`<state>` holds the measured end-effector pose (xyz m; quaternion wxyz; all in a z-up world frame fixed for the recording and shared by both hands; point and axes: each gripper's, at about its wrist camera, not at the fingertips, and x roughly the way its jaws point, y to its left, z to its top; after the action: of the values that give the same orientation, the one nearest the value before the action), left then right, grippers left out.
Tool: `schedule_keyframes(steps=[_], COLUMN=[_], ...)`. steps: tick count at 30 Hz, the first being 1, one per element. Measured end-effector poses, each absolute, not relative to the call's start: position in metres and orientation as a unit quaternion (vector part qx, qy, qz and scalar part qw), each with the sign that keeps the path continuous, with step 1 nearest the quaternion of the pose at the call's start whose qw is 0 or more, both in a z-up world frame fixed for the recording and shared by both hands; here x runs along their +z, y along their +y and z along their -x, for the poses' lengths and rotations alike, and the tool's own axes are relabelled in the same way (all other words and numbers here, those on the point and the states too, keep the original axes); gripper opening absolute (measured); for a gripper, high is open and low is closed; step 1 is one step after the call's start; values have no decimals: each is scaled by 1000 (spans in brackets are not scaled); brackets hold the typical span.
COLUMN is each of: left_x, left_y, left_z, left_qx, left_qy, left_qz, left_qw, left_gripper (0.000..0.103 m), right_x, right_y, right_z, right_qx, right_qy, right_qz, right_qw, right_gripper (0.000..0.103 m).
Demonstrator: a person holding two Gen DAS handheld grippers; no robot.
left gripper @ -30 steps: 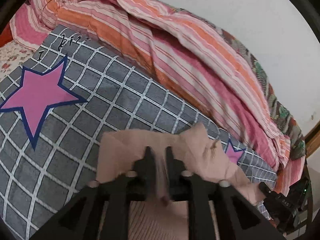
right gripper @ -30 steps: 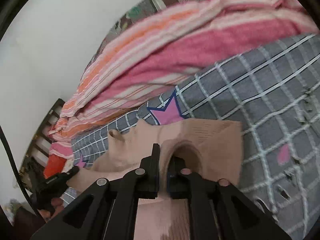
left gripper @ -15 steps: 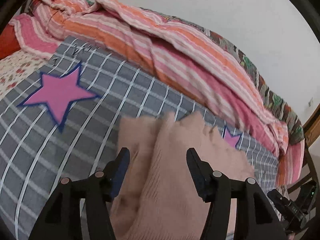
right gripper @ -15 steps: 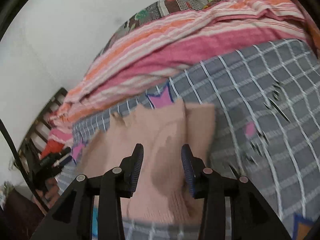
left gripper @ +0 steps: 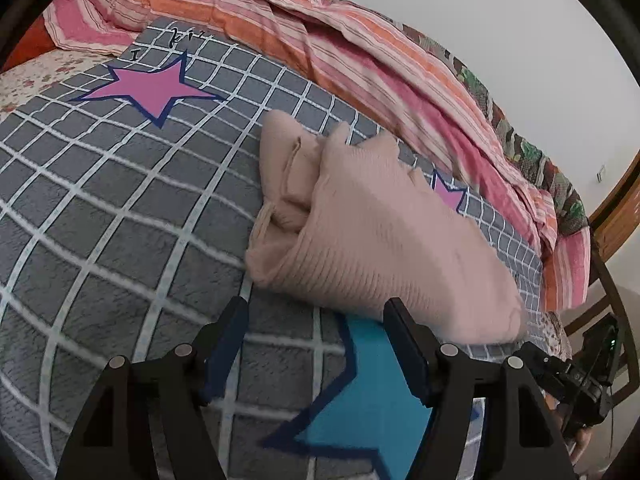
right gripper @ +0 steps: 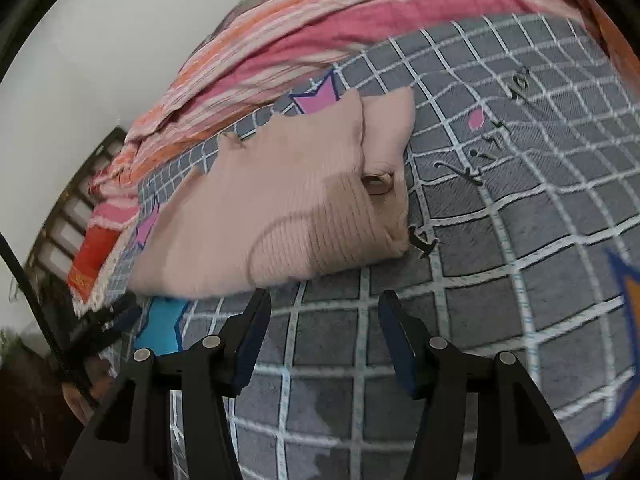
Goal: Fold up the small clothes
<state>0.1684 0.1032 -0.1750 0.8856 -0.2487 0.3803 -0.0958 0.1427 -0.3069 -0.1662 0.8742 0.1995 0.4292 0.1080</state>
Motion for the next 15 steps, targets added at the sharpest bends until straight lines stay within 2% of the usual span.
schedule_keyframes(steps=[5,8,9,10,11,15], left_x=[-180,-182,-184,-185,-184,-170], left_y=[107,111,112,114,116,120], left_z=[-196,-208,-213,-216,-215,-191], left_qx=[-81,-58,-56,-64,-70,-80], left_qy=[376,377,382,387,386,364], left_qz=[297,312,317,325,330,313], left_qw=[874,870,866,861,859,874], left_gripper=[64,41,20,13,12,11], right_x=[-174,-177,-178,-178,-179,-165], right_y=[-314,-318,-318,-317,-316,-311], right_z=[-166,-182,-189,-195,-199,-185], right_qx=[87,74,67,60,63,78], right_qy=[416,411,417,424,429,410], right_qz=[-265,-291,-289,-285,-286,-271], right_qw=[865,861,859,857,855,868], right_gripper=[56,54,46,21,8,8])
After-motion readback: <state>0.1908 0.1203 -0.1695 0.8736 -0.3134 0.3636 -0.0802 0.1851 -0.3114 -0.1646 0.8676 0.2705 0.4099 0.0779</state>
